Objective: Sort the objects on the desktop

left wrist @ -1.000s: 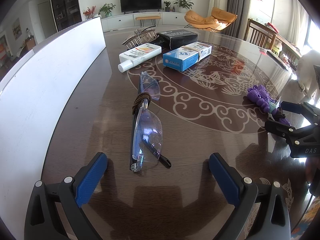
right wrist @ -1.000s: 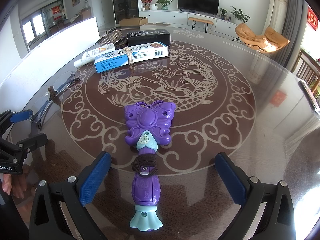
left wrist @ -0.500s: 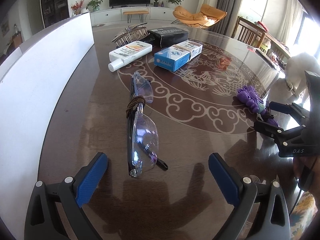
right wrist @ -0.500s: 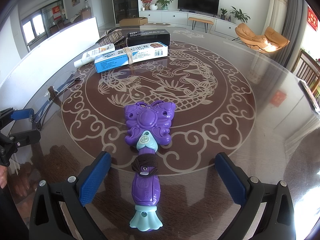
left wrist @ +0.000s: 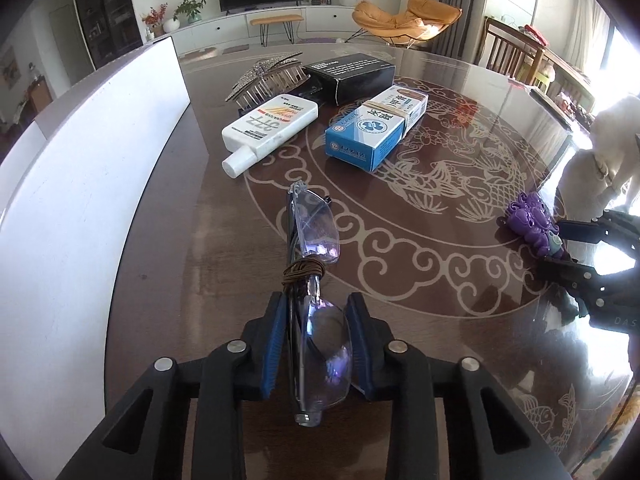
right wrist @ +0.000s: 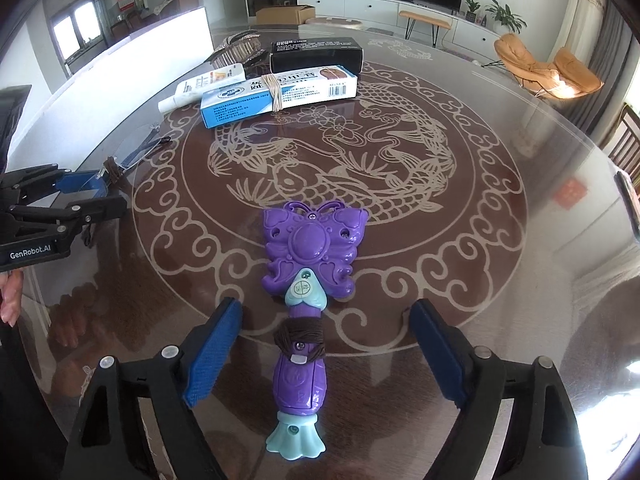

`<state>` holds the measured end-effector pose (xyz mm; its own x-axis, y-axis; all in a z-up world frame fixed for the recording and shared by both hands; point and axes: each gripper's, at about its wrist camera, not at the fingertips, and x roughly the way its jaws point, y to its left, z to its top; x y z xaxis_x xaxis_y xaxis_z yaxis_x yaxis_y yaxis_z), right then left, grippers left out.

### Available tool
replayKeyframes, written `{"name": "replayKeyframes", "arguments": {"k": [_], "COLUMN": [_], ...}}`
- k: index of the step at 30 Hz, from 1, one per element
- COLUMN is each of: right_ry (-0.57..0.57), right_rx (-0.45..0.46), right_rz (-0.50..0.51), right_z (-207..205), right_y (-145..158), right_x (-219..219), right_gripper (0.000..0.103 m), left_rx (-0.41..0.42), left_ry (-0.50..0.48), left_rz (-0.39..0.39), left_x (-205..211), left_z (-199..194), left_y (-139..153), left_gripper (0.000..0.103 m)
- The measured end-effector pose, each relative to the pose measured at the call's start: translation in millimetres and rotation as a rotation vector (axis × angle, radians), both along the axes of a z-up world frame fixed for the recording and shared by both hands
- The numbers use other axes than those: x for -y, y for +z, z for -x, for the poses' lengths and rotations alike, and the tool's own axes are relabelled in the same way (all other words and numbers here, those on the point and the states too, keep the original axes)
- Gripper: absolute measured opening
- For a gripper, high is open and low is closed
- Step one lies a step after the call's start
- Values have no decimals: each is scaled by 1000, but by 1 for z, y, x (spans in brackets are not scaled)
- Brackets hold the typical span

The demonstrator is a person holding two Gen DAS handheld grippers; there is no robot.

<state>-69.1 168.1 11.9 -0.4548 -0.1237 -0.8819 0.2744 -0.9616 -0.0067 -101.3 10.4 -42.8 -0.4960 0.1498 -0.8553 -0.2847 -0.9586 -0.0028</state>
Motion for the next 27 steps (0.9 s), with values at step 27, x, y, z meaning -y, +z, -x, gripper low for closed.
{"name": "replayKeyframes", "arguments": {"k": [27], "right_ry": [138], "right_rx": [-118], "right_rz": [344], "right_z": [4], "right_y": [118], "right_x": [97], "right_gripper": [22], "left_rx": [-315], "left_ry": [274], "left_rz": [-313], "left_x": [169], "left_z": [-85], "left_y": [136], "left_gripper": [26]}}
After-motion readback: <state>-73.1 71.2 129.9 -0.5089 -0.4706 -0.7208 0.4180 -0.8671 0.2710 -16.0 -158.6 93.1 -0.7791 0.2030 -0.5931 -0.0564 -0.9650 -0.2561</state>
